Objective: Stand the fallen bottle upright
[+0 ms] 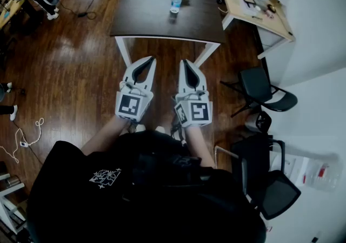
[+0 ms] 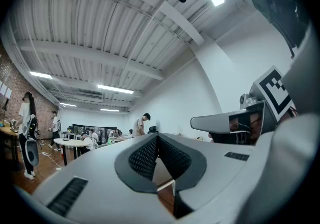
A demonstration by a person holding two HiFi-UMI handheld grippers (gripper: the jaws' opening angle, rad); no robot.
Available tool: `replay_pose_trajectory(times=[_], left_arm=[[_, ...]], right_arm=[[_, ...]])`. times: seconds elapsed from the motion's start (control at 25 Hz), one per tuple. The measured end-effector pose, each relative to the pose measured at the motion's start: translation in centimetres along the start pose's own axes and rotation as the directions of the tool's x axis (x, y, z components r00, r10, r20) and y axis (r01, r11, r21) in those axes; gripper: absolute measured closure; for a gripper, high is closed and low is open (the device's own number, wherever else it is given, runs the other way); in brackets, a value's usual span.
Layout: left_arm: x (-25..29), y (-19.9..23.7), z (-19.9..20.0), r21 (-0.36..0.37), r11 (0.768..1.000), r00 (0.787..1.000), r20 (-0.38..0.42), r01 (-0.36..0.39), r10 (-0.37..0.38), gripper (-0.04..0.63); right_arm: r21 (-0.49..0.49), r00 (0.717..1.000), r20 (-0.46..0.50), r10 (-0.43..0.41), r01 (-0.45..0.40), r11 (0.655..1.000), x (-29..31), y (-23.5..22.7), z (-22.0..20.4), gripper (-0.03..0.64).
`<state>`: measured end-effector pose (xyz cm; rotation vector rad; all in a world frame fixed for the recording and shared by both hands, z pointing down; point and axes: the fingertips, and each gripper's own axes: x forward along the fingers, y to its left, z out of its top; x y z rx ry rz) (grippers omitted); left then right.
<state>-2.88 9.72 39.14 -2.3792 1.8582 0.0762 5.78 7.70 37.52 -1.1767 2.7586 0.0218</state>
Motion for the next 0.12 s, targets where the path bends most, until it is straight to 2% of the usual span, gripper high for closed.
replay_pose_trajectory(times=[0.12], left_arm=[[0.27, -0.04, 0.03, -0.004, 1.0, 1.0, 0.0, -0.001, 0.001, 0.603]], right_arm=[[-0.003, 1.0, 0.003, 0.0, 0.0, 1.0, 0.08, -0.25, 0.02, 0.606]])
